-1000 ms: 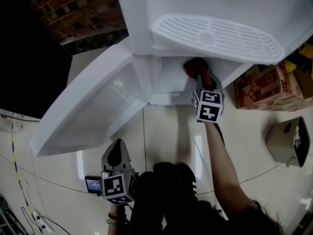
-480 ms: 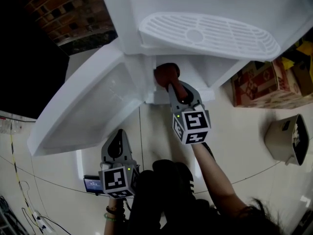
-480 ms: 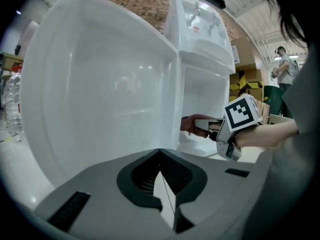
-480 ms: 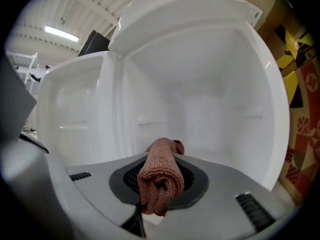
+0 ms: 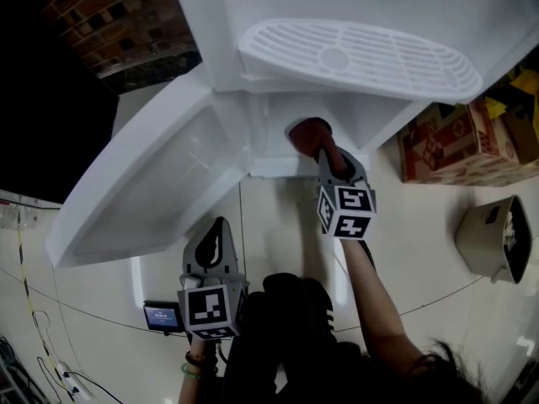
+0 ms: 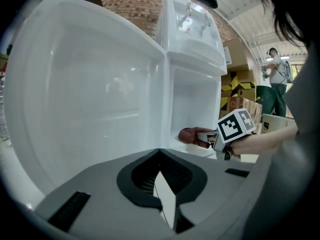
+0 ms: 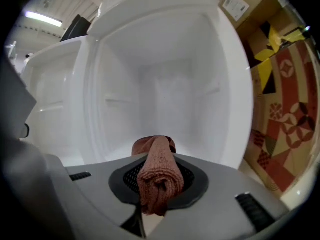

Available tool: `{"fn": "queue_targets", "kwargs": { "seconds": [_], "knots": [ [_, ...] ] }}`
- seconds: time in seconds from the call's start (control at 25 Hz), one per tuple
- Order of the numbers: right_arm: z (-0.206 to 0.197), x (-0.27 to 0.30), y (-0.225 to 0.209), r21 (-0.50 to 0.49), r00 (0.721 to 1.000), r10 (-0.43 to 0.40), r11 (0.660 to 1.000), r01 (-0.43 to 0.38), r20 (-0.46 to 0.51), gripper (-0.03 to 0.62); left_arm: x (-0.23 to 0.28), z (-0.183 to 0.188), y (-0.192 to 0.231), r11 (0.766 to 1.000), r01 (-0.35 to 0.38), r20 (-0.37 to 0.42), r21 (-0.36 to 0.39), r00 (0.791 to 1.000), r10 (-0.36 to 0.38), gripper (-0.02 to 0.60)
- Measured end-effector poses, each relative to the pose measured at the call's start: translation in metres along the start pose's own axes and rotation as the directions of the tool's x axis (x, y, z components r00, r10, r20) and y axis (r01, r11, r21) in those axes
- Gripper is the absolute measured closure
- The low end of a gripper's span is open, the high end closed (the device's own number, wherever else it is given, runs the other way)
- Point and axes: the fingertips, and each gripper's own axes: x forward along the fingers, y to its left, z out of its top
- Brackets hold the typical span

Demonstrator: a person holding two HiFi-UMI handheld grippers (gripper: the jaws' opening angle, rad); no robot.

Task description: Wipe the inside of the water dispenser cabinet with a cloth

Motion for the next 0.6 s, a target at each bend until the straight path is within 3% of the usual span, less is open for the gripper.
{"fn": "queue_targets", "kwargs": {
  "seconds": [0.16,0.32,0.6],
  "knots": [
    [0.003,-0.020,-0.052,0.037,0.991,-0.135,0.990,0.134,0.006,0.520,0.000,-0.001,0.000,1.000,0.002,-0.002,-0.003,1.000,-0.002,0.578],
    [-0.006,-0.031,-0.072,0.046,0.984,-0.179,0.983,0.179,-0.001,0.520,0.001,-0.001,-0.001,1.000,0.001,-0.002,-0.011,1.000,-0.002,0.578],
    [0.021,-0.070,-0.026,0.056,0.994,-0.047,0.998,0.041,0.104,0.520,0.006,-0.005,-0.021,0.998,0.057,0.002,0.017,0.998,-0.057,0.578]
  ]
}}
